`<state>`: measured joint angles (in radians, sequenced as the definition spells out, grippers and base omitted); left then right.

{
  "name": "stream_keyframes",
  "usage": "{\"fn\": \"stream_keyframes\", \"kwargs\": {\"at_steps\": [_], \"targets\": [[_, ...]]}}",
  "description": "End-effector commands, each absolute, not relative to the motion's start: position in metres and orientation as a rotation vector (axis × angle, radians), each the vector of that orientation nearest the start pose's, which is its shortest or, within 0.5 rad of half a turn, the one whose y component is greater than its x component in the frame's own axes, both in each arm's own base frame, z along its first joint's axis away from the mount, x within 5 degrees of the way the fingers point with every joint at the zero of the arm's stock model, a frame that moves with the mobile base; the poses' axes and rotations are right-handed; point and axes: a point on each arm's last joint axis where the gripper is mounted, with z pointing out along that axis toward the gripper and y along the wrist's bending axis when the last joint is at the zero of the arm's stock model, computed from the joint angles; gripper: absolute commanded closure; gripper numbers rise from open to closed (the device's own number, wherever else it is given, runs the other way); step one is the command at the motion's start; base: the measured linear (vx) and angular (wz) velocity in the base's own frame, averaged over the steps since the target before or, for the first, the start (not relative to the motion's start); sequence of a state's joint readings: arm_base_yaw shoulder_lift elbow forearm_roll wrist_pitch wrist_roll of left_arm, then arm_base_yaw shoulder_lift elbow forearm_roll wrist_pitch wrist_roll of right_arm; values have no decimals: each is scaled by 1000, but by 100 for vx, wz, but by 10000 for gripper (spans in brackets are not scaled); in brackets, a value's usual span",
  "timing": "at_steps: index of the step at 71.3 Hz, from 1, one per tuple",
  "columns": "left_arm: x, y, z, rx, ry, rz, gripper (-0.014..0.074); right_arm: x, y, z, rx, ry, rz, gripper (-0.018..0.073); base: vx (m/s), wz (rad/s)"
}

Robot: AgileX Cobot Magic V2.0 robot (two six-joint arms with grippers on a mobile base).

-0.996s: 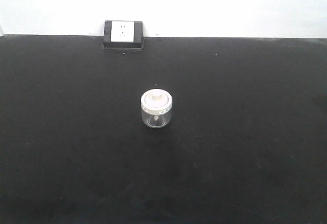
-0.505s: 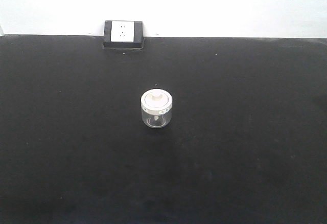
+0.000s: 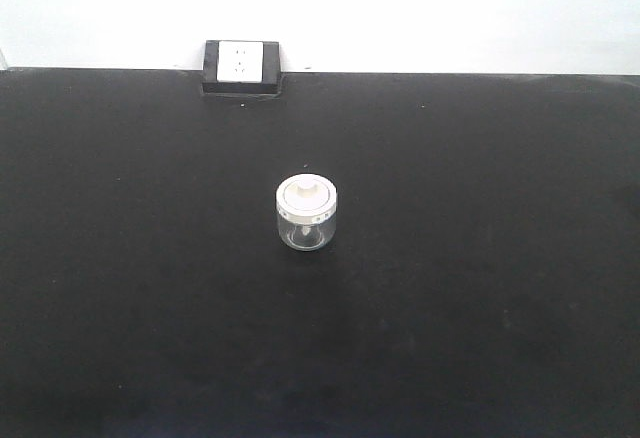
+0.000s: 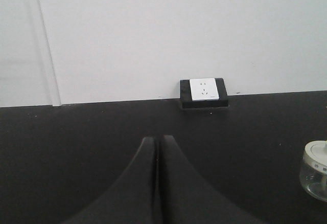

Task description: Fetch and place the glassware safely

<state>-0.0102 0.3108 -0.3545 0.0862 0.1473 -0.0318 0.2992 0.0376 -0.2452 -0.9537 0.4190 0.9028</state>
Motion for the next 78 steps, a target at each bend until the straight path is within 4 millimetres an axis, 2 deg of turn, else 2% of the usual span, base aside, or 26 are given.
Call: {"fn": "stream_keyframes", "kwargs": {"at_steps": [1,9,18,33,49,78], "targets": [[73,0,313,31,1499,23,603,45,-16,280,2,1485,-37,563,0,0],[67,0,307,28,1525,24,603,45,-16,280,1,1484,-36,563,0,0],[61,0,289,25,1544,22,603,45,-16,280,1,1484,-36,563,0,0],[55,-1,242,-24,1571,-50,603,45,-16,280,1,1484,-36,563,0,0],[56,-1,192,-41,1578,-68,603,45,-16,280,1,1484,-36,563,0,0],[57,-1,188,-40,1596,-67,603,45,-16,280,1,1484,-36,563,0,0]]}}
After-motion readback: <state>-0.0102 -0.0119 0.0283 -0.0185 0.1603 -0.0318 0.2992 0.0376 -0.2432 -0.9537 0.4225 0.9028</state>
